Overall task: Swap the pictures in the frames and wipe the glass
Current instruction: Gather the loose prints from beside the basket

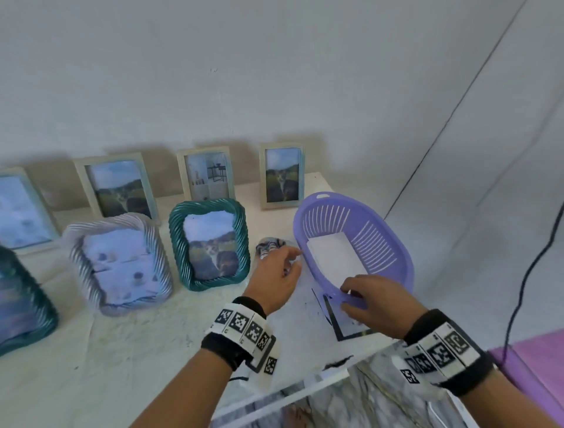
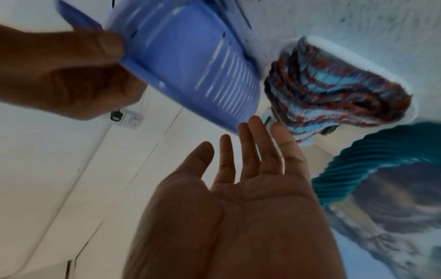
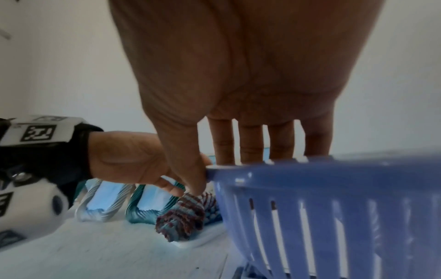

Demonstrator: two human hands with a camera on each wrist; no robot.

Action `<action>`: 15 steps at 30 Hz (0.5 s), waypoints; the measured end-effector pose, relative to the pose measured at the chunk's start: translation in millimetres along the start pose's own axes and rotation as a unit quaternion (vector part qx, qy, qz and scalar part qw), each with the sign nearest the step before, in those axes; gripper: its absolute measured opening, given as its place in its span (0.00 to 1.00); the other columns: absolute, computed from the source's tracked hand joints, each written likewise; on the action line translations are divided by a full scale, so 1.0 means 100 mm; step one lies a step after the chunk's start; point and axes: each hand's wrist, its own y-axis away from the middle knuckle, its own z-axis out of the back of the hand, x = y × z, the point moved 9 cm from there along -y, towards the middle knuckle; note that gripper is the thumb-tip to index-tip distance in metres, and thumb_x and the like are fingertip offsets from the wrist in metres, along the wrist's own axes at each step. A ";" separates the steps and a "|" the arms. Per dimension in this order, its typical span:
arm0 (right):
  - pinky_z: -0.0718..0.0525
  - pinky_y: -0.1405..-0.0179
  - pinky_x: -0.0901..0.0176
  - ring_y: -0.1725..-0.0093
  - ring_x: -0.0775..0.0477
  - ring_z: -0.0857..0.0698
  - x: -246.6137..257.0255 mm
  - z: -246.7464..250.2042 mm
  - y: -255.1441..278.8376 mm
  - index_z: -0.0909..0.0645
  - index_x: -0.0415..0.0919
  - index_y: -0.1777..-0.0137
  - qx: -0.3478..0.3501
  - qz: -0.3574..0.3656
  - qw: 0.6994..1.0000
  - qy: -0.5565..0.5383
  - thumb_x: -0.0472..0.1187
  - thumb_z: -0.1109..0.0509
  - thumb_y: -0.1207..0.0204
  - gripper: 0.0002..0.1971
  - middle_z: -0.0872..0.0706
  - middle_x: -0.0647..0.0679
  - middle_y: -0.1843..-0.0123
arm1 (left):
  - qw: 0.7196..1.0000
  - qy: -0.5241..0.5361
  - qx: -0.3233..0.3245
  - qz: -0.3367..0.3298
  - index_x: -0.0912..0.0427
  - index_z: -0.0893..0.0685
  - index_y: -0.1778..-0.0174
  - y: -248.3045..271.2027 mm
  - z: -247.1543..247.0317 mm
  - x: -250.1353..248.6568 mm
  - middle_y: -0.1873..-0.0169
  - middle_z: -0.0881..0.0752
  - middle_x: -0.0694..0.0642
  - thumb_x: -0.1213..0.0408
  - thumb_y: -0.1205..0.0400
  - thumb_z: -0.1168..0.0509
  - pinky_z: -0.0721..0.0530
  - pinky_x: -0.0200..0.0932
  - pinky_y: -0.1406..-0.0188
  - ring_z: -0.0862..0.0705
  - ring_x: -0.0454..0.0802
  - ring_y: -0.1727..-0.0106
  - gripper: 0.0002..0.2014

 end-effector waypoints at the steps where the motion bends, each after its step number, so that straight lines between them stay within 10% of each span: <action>1: 0.21 0.57 0.62 0.59 0.51 0.19 -0.01 0.05 0.04 0.22 0.49 0.52 -0.016 0.003 1.000 0.000 0.50 0.35 0.20 0.06 0.19 0.54 0.59 | 1.000 -0.013 0.006 -0.002 0.58 0.20 0.34 0.03 -0.03 0.01 0.40 0.15 0.54 0.63 0.14 0.39 0.20 0.38 0.41 0.17 0.45 0.44 0.13; 6: 0.17 0.56 0.53 0.59 0.48 0.18 -0.28 0.41 0.20 0.17 0.43 0.47 -0.115 0.018 0.993 0.005 0.44 0.34 0.21 0.08 0.14 0.48 0.57 | 0.994 -0.097 0.039 -0.017 0.57 0.19 0.35 0.01 -0.30 0.01 0.41 0.16 0.55 0.60 0.14 0.39 0.20 0.46 0.38 0.17 0.50 0.42 0.13; 15: 0.31 0.59 0.69 0.59 0.57 0.24 -0.83 0.69 0.28 0.17 0.45 0.38 -0.135 0.044 0.990 -0.008 0.44 0.34 0.19 0.13 0.22 0.58 0.57 | 0.932 -0.342 0.124 0.013 0.56 0.28 0.24 -0.33 -0.92 0.05 0.28 0.26 0.59 0.52 0.16 0.41 0.28 0.54 0.30 0.27 0.61 0.29 0.24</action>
